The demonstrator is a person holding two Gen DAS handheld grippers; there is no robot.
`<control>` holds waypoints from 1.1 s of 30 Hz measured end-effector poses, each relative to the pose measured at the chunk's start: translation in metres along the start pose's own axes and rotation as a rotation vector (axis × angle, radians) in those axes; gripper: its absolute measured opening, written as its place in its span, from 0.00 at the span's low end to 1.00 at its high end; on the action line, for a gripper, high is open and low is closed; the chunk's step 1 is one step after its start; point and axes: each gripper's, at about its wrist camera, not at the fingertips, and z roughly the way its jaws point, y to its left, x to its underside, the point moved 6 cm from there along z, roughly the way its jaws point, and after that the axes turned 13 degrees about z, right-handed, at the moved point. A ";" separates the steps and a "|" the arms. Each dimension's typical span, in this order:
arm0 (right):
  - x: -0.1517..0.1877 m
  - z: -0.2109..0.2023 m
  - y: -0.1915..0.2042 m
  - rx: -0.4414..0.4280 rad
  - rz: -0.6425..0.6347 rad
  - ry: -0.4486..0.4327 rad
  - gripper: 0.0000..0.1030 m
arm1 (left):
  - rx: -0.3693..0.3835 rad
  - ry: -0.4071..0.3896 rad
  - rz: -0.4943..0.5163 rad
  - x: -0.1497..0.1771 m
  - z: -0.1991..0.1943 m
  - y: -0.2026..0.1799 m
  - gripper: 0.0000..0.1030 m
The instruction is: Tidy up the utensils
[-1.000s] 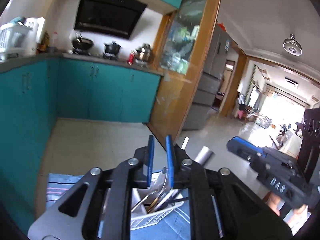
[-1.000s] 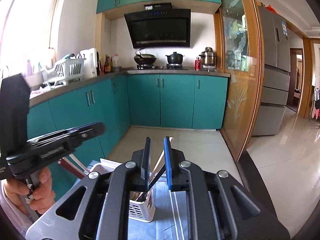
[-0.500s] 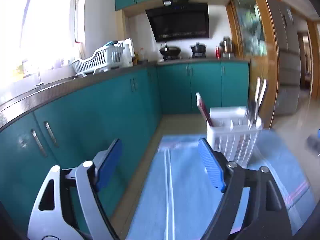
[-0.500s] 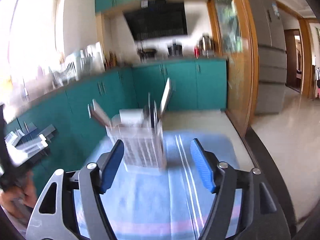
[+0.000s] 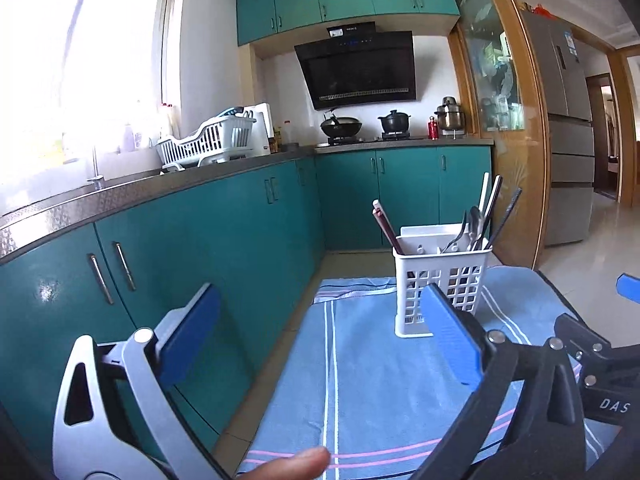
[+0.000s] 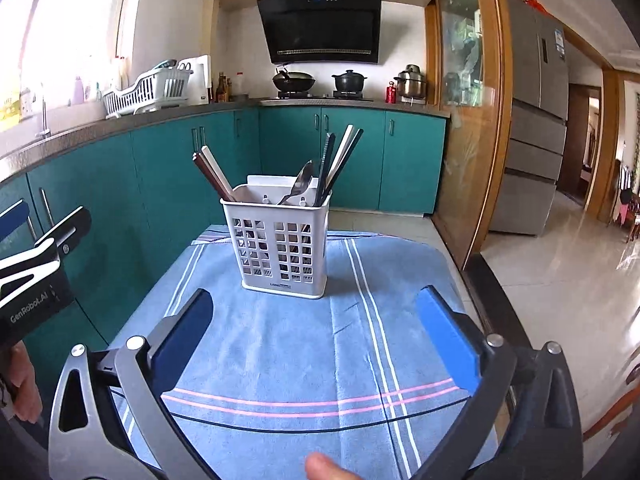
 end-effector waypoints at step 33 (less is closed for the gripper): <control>0.007 -0.021 -0.003 0.045 0.015 -0.050 0.97 | 0.039 -0.004 0.028 0.004 -0.013 -0.017 0.96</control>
